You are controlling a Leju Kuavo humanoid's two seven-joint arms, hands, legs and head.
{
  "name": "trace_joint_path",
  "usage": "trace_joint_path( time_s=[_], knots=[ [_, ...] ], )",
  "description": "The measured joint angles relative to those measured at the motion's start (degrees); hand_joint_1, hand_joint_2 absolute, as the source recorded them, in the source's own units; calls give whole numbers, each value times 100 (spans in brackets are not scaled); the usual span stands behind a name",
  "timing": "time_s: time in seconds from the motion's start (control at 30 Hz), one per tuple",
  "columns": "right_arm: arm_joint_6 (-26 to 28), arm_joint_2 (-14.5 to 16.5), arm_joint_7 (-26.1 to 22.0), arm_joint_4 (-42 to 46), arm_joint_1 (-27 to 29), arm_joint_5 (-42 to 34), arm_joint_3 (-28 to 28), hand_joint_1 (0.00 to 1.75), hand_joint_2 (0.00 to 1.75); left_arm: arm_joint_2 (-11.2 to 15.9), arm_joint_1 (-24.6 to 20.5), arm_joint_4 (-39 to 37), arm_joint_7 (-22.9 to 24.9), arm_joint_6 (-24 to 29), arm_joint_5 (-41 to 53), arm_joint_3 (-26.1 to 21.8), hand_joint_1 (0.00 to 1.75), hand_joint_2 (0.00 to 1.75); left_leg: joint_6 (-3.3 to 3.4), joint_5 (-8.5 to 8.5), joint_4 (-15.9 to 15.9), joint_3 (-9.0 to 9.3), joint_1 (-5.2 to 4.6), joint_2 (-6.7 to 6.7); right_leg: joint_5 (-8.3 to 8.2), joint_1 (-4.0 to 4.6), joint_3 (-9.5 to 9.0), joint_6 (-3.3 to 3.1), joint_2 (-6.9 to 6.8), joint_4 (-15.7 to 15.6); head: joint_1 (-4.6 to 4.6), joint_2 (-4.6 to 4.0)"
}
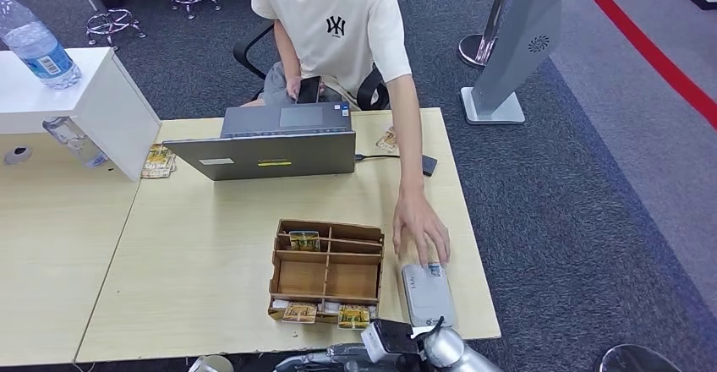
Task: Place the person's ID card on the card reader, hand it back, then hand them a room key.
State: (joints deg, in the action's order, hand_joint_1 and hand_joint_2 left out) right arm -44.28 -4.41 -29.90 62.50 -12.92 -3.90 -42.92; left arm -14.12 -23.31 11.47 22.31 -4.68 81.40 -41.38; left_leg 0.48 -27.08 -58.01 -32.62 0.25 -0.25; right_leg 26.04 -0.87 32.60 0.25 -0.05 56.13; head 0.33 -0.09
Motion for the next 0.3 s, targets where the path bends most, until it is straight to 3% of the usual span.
trace_joint_path(
  time_s=[0.3],
  knots=[
    [22,-344,-317,-811,-82,360,-143,0,0,0,-5,0,1,0,-7,-1,0,0,0,0,-1,0,0,0,-1,0,0,1,0,0,0,0]
  ],
)
